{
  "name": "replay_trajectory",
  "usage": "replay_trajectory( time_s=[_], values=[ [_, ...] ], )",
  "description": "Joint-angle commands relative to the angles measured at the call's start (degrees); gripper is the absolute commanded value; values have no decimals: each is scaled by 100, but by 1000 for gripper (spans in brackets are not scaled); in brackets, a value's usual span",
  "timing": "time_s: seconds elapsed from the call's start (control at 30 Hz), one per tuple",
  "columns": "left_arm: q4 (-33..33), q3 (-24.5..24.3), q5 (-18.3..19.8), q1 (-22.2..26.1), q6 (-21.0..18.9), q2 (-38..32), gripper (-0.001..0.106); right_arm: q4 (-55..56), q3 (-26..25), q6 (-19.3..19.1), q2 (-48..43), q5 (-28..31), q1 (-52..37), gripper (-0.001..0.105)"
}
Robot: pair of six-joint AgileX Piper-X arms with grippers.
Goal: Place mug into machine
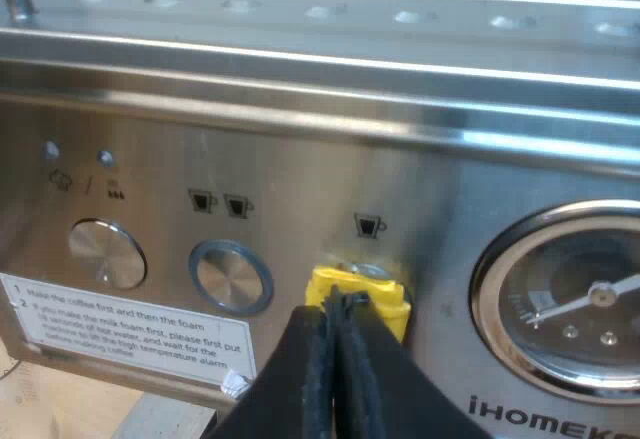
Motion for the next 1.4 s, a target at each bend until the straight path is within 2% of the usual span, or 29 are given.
replay_trajectory(
  time_s=[0.03,0.17,0.23,0.3,0.33,0.4,0.43,0.47,0.53,0.73,0.8,0.87,0.93,1.03,1.2,1.27,1.4],
  values=[
    [-17,-46,9,-33,-11,-16,89,-17,-54,-57,77,84,-252,0],
    [-17,-46,9,-33,-11,-16,89,257,-54,-57,-150,74,-44,0],
    [-17,-46,9,-33,-11,-16,89,427,-54,-57,-308,74,111,8],
    [-17,-46,9,-33,-11,-16,89,511,-54,-57,-406,74,214,18],
    [-17,-46,9,-33,-11,-16,89,572,-54,-57,-538,74,352,34],
    [-17,-46,9,-33,-11,-16,89,640,-54,-57,-713,62,523,53],
    [-17,-46,9,-33,-11,-16,89,641,-54,-57,-760,62,567,56],
    [-17,-46,9,-33,-11,-16,89,640,-54,-57,-870,62,643,63],
    [-17,-46,9,-33,-11,-16,89,659,-54,-57,-1003,62,736,67],
    [-363,-205,-36,-33,-44,-16,89,1281,-54,-102,-1614,30,680,67],
    [-317,-331,-216,-33,-73,20,89,1612,-54,-102,-1824,-48,603,67],
    [-67,-642,-569,25,-203,152,89,2100,-54,-214,-2072,-246,448,67],
    [73,-891,-636,143,-390,311,89,2627,-54,-318,-2386,-427,189,67],
    [46,-1212,-500,452,-845,679,89,3107,-54,-317,-2840,-613,-269,67],
    [61,-1691,-218,1122,-876,1240,89,3604,-54,-328,-3494,-670,-1055,67],
    [61,-1945,28,1678,-876,1510,89,3980,-54,-313,-3875,-1108,-1740,67],
    [133,-2167,281,2383,-876,1724,89,4640,-54,-231,-4304,-1405,-2589,67]
  ],
)
